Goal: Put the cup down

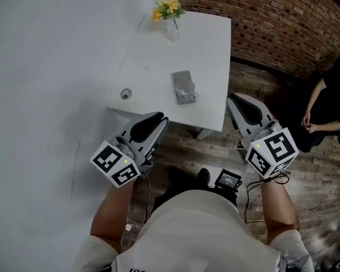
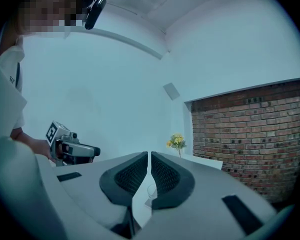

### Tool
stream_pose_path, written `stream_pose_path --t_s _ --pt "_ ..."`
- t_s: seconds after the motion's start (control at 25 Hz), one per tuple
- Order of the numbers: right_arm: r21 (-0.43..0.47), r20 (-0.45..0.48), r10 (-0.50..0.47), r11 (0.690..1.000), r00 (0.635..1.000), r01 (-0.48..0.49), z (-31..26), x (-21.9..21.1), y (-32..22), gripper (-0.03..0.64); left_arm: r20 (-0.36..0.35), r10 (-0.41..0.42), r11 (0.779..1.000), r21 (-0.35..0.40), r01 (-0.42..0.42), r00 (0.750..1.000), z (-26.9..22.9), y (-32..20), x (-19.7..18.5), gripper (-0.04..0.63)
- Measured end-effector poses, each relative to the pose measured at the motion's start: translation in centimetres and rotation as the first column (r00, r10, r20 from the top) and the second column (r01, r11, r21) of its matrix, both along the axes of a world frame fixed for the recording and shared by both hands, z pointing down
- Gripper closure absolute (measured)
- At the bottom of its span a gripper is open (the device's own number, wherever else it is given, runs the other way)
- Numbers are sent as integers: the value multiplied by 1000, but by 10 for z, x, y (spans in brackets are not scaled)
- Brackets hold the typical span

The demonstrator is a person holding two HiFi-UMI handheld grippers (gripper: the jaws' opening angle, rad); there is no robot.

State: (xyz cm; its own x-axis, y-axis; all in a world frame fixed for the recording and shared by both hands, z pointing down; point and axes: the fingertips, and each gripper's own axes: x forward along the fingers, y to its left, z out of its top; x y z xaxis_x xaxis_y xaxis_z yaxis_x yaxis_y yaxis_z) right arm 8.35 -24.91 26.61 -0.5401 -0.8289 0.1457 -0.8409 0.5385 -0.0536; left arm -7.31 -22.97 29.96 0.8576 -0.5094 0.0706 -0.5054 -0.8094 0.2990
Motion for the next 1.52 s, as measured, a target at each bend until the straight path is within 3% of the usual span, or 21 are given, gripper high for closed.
stream_pose_path --t_s 0.68,1.52 --pt "-35 39 60 998 997 -59 8 26 48 583 -21 -23 999 -29 22 1000 -1 43 -5 523" --pt "-80 79 74 995 994 -68 16 21 60 603 -34 3 997 -80 -6 999 10 60 -1 523"
